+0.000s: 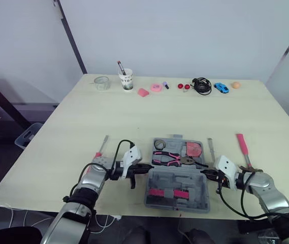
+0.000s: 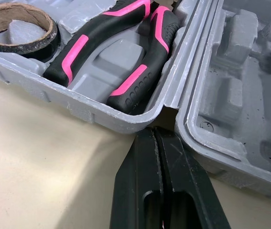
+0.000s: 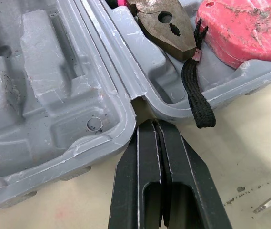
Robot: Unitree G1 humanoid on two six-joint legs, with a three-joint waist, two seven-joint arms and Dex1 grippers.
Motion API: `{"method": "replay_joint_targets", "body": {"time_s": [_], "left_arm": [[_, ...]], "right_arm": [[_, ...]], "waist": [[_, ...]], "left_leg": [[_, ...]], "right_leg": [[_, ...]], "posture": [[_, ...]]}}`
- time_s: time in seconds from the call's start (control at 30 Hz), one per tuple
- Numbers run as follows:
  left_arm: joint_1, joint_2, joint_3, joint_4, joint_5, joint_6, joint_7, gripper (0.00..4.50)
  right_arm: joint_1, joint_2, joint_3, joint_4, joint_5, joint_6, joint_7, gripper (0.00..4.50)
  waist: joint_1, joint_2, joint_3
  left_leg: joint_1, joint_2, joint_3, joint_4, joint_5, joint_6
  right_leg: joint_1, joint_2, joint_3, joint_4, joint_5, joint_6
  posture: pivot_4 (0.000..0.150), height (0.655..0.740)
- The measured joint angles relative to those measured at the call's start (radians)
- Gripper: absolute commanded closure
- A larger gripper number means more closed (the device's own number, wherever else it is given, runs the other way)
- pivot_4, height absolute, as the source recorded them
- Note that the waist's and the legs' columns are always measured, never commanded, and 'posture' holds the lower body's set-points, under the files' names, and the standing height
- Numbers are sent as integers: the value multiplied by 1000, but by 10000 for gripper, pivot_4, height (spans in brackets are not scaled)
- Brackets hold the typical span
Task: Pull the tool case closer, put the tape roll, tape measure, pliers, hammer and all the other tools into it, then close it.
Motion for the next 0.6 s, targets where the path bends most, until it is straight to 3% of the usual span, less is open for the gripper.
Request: {"method": "replay_joint_targets", "body": {"time_s": [0.6], "left_arm": [[1,-14,-5,-8,8,14,-13,44509]], "right_arm": [[9,-26,-6,-1,14,0,12,45000]], "waist": [[0,0,0]], "left_leg": [[0,-1,-1,0,0,0]], "right_leg": [[1,0,1,-1,0,0]], "posture": [[1500,7400]]}}
